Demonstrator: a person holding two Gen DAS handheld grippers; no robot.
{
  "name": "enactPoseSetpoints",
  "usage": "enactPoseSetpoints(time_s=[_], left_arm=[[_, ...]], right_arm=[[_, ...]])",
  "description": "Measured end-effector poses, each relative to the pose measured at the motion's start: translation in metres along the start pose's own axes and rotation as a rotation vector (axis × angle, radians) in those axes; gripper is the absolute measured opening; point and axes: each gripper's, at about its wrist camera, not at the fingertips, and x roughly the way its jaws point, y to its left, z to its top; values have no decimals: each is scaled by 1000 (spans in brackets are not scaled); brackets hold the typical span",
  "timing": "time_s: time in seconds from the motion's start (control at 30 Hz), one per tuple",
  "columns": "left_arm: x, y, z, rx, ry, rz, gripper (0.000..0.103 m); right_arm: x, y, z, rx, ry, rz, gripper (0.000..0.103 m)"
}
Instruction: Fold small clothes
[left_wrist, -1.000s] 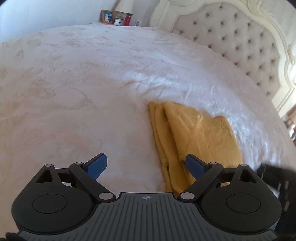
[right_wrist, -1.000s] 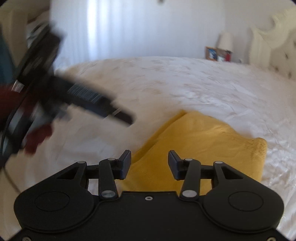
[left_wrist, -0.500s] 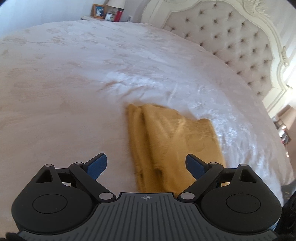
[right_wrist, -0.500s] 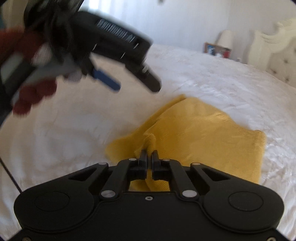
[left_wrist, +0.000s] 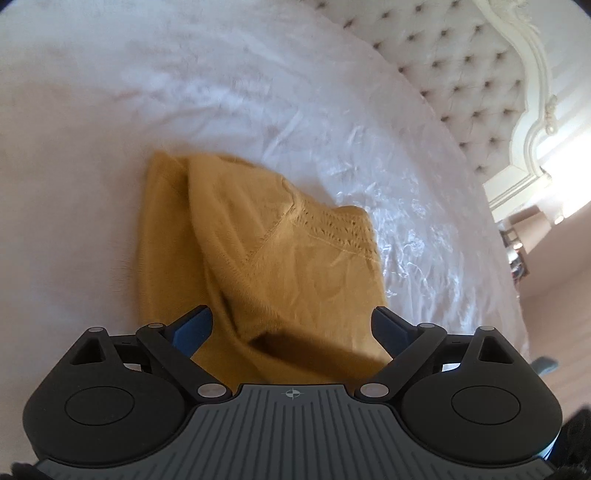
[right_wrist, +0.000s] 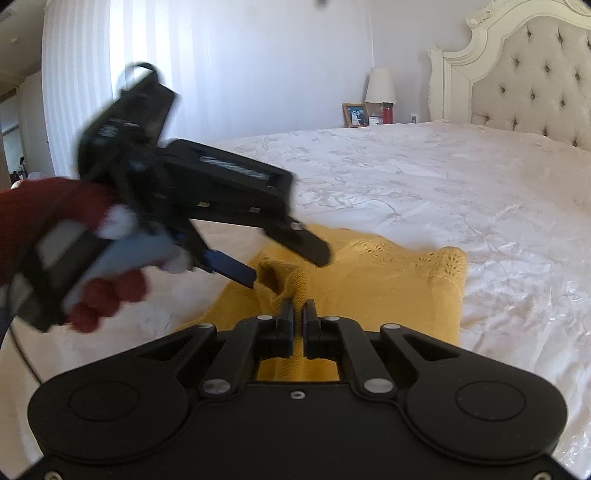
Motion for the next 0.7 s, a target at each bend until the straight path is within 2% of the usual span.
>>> enactPoseSetpoints(time_s=[0.1,0.3,0.37,0.4,0.43,0.47,0.53,0.6,0.7], left_arm=[[12,8,11,-17,-20,-17,94],[21,5,30,34,-83,35,90],[23,2,33,75,-81,68,67],[25,1,35,89,-72,83,62],[26,0,35,101,-60,94,51],[27,-1,34,111,-57,100,33],[27,-1,33,124,-67,125,12],[22,-5,33,150,-81,121,12],[0,-20,34,248,-114,127,12]], right_arm=[[-3,1,-2,2,-8,8,9],[-5,7,-8,-24,-17,16,9],[-6,10,-10,-30,-20,19,9],[-6,12,-11,-35,-22,20,9],[-6,14,-11,-39,-21,20,9],[-6,16,-11,-45,-22,20,9],[-7,20,-12,-55,-26,18,9],[-9,24,-12,-63,-34,13,9],[-16,32,-9,-94,-69,-6,9]])
